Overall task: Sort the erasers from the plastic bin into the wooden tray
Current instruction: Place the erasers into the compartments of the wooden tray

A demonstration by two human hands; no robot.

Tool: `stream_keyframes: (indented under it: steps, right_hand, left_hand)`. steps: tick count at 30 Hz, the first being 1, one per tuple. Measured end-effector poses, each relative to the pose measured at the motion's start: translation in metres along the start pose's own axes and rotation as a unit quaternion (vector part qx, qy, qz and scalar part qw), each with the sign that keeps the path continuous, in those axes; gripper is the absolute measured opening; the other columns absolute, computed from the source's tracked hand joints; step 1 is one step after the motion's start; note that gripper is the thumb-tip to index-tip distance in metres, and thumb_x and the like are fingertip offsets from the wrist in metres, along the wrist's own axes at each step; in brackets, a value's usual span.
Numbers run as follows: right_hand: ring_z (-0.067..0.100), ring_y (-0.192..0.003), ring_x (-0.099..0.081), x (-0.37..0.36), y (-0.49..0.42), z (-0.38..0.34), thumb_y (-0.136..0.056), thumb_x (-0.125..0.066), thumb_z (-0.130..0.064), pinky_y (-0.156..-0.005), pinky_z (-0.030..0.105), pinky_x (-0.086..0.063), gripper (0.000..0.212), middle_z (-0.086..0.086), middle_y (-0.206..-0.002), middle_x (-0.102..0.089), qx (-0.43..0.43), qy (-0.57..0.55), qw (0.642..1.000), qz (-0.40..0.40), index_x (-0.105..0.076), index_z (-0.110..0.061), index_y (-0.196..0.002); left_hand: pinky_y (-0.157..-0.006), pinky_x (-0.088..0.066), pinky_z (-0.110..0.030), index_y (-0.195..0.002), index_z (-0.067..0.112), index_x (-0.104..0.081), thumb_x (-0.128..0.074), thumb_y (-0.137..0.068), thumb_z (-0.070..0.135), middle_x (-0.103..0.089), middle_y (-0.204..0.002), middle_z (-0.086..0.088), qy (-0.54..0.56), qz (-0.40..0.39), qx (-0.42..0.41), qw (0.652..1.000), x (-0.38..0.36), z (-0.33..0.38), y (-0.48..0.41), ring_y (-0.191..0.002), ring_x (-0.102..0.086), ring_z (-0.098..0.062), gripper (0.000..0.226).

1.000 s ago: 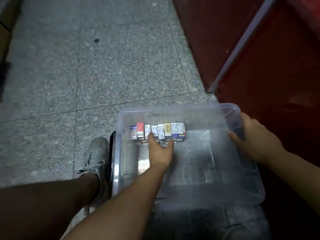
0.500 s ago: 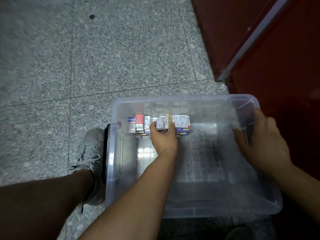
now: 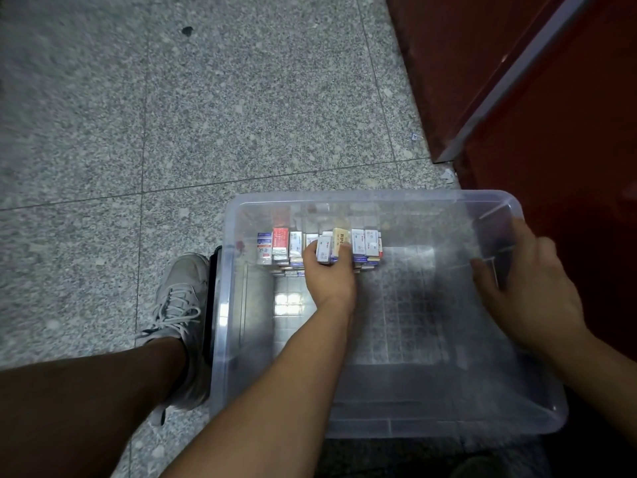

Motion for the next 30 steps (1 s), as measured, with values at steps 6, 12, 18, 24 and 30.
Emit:
stream_keyframes:
  steps: [6,12,18,24,30]
  right_hand:
    - [0.038,-0.094,-0.055,0.000,0.000,0.001,-0.092,-0.058,-0.049,-0.068,0.038,-0.041,0.076,0.019,-0.114,-0.048,0.002,0.005,1.000,0.000,-0.025,-0.018,-0.153]
    - [0.037,-0.095,-0.055,0.001,0.000,0.000,-0.092,-0.057,-0.049,-0.069,0.038,-0.041,0.076,0.018,-0.114,-0.047,-0.001,0.006,1.000,0.001,-0.026,-0.019,-0.154]
    - [0.036,-0.096,-0.056,0.002,0.000,0.000,-0.092,-0.055,-0.051,-0.073,0.046,-0.050,0.076,0.017,-0.116,-0.048,-0.007,0.001,1.000,-0.007,-0.023,-0.022,-0.155]
    - [0.034,-0.091,-0.055,0.003,0.001,-0.002,-0.092,-0.056,-0.049,-0.068,0.039,-0.045,0.076,0.017,-0.112,-0.048,-0.001,-0.001,1.000,-0.011,-0.022,-0.022,-0.154]
    - [0.034,-0.100,-0.054,0.024,0.009,-0.018,-0.092,-0.057,-0.049,-0.078,0.042,-0.049,0.078,0.018,-0.114,-0.050,0.003,0.164,0.985,-0.053,-0.026,-0.018,-0.156]
  left_hand:
    - [-0.097,-0.057,-0.045,-0.118,0.027,-0.069,-0.079,-0.068,0.043,-0.077,-0.102,0.008,0.025,0.010,0.025,0.999,-0.003,-0.001,0.001,-0.099,-0.073,-0.016,0.053]
    - [-0.099,-0.056,-0.038,-0.128,0.020,-0.066,-0.082,-0.082,0.014,-0.075,-0.109,0.005,0.048,0.033,0.040,0.997,-0.008,0.005,0.007,-0.099,-0.072,-0.014,0.049]
    - [-0.099,-0.056,-0.045,-0.118,0.021,-0.070,-0.081,-0.080,0.021,-0.077,-0.104,0.004,0.053,0.030,0.021,0.998,0.002,0.005,0.006,-0.101,-0.073,-0.018,0.040]
    - [-0.102,-0.054,-0.042,-0.123,0.016,-0.068,-0.076,-0.088,0.014,-0.077,-0.106,0.003,0.042,0.023,-0.002,0.999,0.019,0.018,0.017,-0.100,-0.072,-0.014,0.036]
    - [-0.081,-0.061,-0.036,-0.119,0.007,-0.066,-0.067,-0.093,-0.001,-0.073,-0.107,-0.008,0.088,-0.116,-0.011,0.989,0.037,0.074,0.057,-0.091,-0.069,-0.019,0.027]
Point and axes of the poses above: each hand's wrist, its own y-axis away from the middle knuckle, its own x-axis out of the back of the hand, z = x × y, the point moved 2 cm from there along -y, towards the middle knuckle
